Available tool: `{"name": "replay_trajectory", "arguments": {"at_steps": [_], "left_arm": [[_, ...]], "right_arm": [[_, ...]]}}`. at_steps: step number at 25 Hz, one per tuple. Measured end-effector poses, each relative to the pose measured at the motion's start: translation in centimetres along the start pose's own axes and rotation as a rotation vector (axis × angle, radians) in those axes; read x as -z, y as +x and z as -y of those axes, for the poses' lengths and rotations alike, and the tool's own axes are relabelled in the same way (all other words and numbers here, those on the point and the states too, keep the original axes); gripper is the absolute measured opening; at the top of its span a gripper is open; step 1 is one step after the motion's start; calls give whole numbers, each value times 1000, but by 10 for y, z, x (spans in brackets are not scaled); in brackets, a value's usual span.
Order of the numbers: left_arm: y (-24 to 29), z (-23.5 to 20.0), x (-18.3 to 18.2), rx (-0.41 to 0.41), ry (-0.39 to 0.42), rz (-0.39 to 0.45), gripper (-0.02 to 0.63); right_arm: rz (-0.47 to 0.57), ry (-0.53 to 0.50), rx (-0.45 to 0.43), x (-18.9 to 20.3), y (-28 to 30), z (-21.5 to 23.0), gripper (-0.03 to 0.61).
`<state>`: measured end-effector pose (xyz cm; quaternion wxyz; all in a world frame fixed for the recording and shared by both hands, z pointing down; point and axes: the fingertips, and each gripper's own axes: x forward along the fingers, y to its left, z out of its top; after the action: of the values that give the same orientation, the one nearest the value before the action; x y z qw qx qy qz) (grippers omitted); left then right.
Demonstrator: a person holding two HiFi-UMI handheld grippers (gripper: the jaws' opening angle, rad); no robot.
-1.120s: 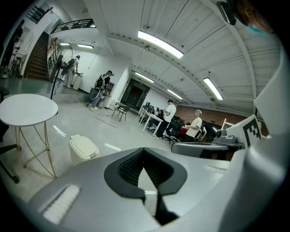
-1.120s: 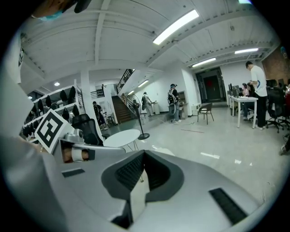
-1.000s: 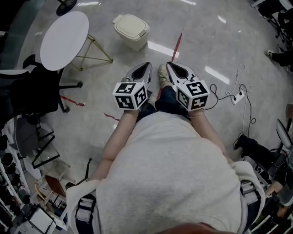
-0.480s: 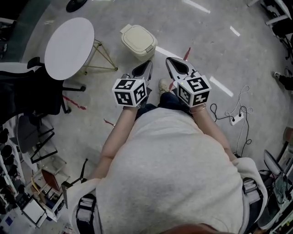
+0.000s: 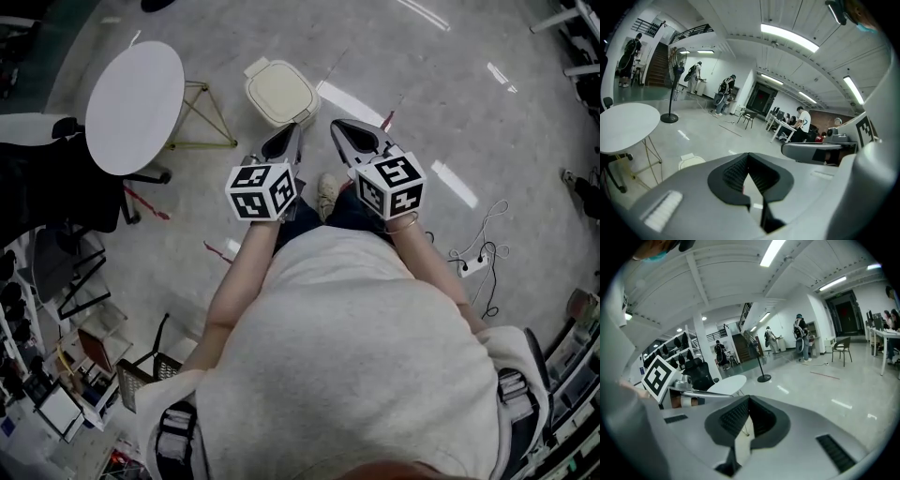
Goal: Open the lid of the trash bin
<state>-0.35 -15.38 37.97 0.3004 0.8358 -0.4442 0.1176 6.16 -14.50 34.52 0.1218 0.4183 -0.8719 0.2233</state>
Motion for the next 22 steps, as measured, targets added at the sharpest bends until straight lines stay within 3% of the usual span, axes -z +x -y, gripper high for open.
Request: {"name": "replay_trajectory", "arguments": {"at_steps": [11, 19, 22], "left_arm": [[28, 0, 33, 6, -7, -162, 9], [40, -25, 50, -6, 32, -221, 9], [50, -32, 58, 25, 43, -246, 9]], "right_arm": [[-83, 115, -37, 31, 19, 23, 8], [-103, 150, 59, 53, 25, 42, 8], [-143, 157, 88, 66, 35, 49, 7]]}}
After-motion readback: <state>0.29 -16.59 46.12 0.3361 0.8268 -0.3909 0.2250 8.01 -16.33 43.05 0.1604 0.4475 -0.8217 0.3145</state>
